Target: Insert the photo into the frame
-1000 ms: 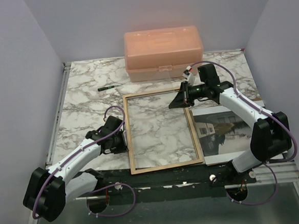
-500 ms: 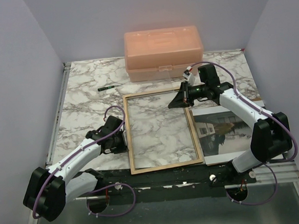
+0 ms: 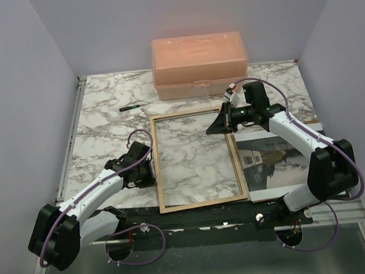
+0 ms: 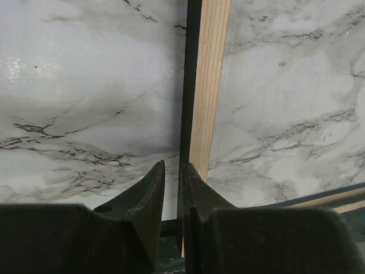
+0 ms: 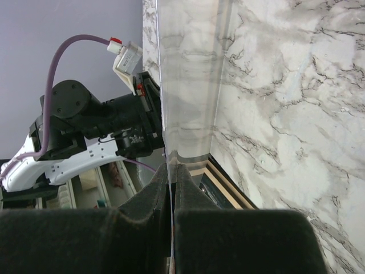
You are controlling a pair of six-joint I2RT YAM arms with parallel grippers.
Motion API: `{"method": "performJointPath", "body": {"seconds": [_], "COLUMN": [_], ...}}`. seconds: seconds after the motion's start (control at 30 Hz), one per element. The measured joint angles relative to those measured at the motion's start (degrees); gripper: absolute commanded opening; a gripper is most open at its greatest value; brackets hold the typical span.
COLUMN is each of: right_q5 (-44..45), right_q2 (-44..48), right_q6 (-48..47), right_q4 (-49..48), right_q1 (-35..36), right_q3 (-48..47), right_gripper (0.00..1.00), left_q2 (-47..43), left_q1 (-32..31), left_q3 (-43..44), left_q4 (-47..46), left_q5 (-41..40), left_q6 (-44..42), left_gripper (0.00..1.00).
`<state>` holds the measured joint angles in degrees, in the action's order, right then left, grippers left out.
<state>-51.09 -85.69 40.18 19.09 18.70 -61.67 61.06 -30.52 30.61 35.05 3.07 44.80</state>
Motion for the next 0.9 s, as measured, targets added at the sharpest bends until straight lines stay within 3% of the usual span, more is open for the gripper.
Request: {"method": "performJointPath", "body": {"seconds": [0.9], "right_q5": [-0.4], "right_q2": [0.0], "right_q6": [2.9], "right_q4": [-2.6], "right_q1": [0.4], "right_q3": [0.7], "right_gripper": [0.0], "left_q2": [0.1], "left_q1": [-0.3], "left_q3": [0.0], "left_q4": [0.0], "left_q5": [0.0], "left_q6": [0.0], "left_gripper": [0.18]}}
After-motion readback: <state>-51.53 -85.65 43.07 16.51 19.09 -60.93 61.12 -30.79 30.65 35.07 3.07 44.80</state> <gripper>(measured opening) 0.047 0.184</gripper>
